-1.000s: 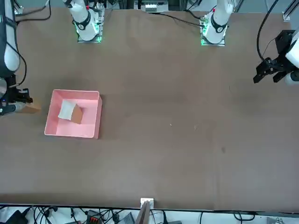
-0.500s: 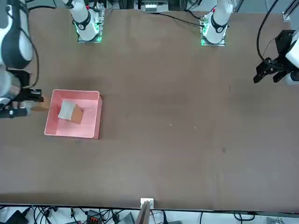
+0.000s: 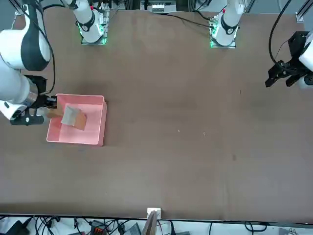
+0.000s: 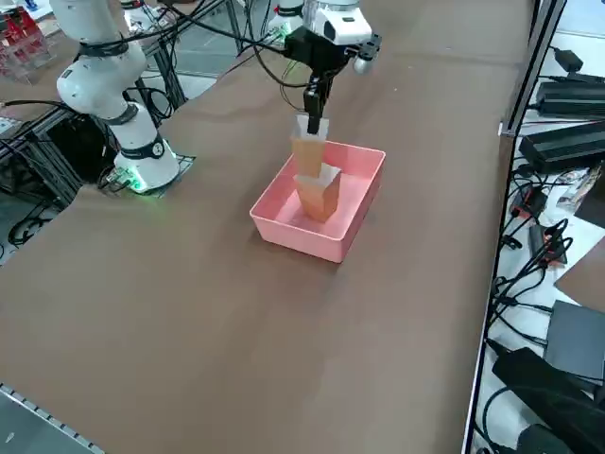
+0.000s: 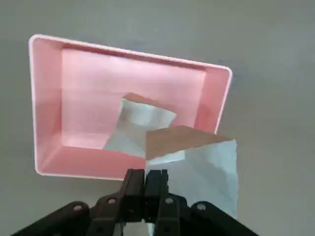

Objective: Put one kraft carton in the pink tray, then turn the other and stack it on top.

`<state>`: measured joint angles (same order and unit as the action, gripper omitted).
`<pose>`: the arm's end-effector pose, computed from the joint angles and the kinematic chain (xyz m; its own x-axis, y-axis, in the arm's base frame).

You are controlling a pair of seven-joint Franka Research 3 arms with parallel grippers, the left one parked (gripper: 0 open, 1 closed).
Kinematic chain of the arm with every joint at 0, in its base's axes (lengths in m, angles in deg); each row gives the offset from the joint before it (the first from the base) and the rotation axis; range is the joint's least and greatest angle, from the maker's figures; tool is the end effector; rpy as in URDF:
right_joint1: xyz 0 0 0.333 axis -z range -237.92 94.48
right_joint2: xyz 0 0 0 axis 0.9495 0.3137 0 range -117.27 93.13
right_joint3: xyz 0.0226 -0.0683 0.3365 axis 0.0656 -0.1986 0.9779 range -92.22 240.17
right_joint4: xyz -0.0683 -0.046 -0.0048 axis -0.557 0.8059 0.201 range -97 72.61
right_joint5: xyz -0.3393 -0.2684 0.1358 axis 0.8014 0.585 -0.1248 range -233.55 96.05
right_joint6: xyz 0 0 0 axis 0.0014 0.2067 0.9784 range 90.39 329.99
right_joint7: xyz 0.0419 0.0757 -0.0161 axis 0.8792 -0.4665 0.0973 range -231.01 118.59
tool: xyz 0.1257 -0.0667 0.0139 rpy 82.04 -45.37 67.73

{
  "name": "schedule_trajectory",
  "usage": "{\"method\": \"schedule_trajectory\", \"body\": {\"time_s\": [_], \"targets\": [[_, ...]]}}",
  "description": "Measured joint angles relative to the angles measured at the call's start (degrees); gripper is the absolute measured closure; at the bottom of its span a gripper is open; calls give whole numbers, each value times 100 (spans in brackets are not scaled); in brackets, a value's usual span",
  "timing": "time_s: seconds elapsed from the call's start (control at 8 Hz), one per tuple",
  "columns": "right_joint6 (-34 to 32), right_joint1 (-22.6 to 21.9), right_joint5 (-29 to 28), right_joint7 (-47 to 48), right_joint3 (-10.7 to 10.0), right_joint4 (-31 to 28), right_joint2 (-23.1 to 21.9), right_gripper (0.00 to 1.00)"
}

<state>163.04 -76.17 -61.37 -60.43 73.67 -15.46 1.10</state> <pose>0.6697 0.0322 0.4353 0.9695 0.1610 -0.1849 0.1832 -0.9769 0.1101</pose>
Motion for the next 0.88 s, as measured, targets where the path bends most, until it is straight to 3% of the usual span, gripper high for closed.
{"method": "schedule_trajectory", "body": {"time_s": [0.25,0.62,0.88], "targets": [[-15,-241,3,-1252,11,5,-9,99],[11,-257,10,-3666,-10,15,-65,99],[436,-255,40,-4628,-26,-332,-246,99]]}}
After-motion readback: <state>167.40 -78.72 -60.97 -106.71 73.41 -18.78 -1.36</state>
